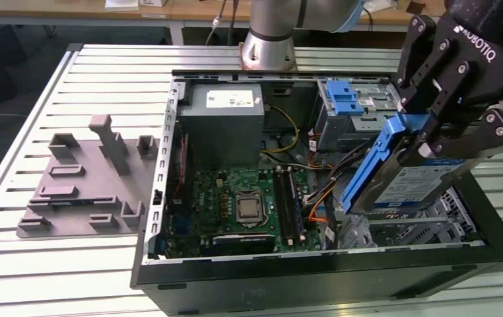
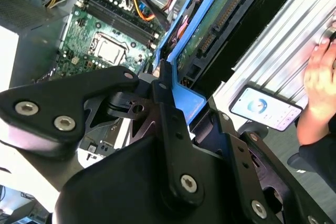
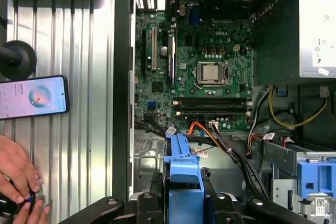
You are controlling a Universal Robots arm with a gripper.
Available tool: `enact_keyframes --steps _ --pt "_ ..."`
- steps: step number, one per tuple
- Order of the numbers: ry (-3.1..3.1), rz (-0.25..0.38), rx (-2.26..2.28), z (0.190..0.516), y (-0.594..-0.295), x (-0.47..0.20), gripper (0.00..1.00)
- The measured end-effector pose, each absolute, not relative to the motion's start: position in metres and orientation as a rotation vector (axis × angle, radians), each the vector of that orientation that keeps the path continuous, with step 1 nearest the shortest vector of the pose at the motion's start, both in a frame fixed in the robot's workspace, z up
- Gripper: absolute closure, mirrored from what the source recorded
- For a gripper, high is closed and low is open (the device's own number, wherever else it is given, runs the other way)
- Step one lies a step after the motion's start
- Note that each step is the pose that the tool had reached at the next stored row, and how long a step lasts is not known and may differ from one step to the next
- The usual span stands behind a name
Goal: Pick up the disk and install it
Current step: 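Insert the disk into the insertion slot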
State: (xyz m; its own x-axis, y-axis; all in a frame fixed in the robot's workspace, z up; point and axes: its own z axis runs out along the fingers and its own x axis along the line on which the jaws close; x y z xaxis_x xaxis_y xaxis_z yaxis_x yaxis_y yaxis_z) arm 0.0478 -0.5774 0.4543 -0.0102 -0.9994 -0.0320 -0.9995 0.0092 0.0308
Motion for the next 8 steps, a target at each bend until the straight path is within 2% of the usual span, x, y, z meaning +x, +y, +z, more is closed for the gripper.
enact_keyframes --steps 8 --pt "2.231 0.07 -2.209 0.453 -0.577 0.063 0.64"
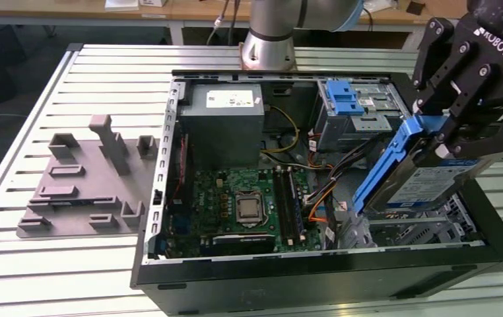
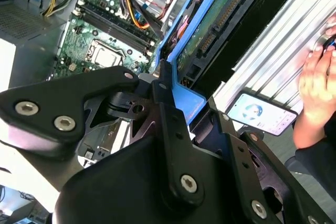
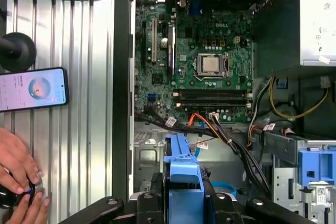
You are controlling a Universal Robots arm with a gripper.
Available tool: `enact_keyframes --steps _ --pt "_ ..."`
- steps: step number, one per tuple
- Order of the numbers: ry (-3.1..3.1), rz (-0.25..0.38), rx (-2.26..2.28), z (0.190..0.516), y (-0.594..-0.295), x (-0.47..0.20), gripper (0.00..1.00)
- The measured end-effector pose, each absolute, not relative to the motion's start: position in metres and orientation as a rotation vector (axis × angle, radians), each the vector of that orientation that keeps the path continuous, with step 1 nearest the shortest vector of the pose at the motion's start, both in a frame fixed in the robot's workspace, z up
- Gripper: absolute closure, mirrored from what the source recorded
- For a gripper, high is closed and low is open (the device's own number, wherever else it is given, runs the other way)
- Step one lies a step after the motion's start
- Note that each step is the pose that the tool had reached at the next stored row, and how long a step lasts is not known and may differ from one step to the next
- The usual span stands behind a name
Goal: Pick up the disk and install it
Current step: 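Insert the disk into the insertion slot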
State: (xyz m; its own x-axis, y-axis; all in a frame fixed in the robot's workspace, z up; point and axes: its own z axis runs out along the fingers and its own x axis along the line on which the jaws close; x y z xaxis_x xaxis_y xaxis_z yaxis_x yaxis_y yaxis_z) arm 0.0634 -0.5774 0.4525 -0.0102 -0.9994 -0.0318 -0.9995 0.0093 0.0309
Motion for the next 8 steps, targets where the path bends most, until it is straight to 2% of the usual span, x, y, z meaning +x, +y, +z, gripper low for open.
enact_keyframes --steps 8 --pt "2.231 0.07 -2.209 0.45 -0.5774 0.0735 0.64"
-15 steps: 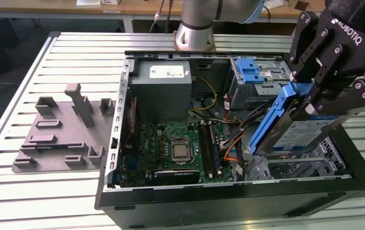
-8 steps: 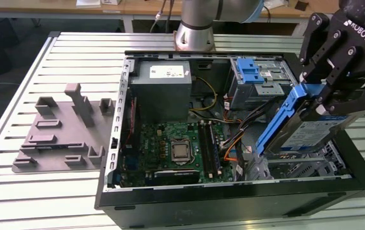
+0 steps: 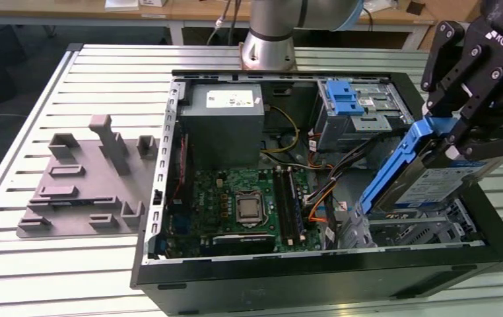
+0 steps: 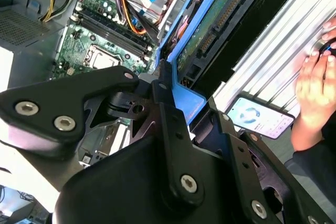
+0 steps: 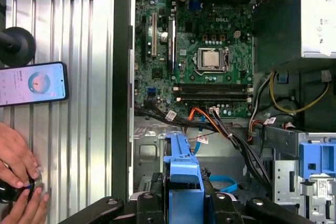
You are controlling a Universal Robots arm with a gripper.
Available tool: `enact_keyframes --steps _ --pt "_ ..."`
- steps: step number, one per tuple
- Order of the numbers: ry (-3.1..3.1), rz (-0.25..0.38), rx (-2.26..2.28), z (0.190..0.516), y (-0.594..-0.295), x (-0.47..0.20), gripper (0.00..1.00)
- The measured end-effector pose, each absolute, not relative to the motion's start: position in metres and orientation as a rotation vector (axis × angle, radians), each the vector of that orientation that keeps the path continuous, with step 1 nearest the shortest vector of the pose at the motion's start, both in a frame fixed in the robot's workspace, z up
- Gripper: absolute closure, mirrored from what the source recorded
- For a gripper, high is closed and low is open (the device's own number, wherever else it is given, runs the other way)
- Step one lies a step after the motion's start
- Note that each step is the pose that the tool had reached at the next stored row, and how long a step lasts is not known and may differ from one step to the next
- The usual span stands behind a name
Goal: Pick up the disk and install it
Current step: 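Insert the disk into the insertion slot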
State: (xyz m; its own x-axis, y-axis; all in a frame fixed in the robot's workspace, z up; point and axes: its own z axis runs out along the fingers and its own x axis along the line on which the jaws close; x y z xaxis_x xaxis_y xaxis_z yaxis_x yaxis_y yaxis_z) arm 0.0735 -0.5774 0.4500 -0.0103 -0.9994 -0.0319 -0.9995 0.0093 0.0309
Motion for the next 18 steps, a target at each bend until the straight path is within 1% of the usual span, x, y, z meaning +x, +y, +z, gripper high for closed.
enact_keyframes --steps 18 --pt "2.231 0.07 -2.209 0.439 -0.577 0.081 0.64"
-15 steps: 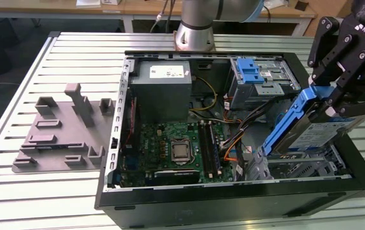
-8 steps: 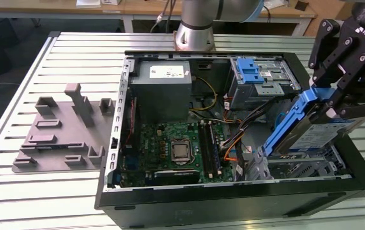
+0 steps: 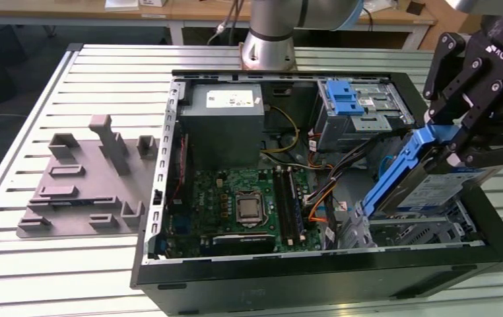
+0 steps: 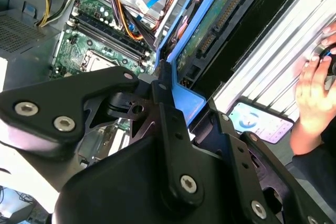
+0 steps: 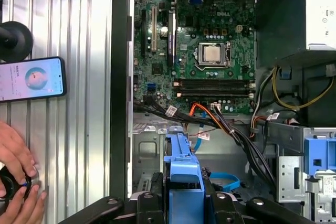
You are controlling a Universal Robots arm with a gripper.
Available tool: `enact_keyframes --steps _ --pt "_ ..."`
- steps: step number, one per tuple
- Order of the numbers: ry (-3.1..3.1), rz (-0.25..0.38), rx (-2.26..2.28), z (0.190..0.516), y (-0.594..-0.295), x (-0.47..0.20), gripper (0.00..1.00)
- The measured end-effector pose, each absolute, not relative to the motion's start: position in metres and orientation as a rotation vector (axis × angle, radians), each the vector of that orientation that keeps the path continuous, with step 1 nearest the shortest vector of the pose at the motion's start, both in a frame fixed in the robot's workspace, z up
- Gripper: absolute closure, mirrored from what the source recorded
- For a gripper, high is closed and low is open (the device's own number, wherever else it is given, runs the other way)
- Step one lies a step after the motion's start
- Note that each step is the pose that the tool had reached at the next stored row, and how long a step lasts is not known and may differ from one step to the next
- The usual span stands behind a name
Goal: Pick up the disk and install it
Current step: 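Insert the disk into the insertion slot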
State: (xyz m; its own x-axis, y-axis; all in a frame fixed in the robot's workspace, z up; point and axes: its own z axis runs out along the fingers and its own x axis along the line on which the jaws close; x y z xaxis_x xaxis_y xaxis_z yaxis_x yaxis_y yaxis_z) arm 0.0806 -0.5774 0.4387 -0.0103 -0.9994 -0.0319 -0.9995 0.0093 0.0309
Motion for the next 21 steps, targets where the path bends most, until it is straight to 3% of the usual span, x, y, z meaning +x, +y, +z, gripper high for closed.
enact_keyframes --steps 21 --pt "2.232 0.07 -2.21 0.416 -0.577 0.081 0.64"
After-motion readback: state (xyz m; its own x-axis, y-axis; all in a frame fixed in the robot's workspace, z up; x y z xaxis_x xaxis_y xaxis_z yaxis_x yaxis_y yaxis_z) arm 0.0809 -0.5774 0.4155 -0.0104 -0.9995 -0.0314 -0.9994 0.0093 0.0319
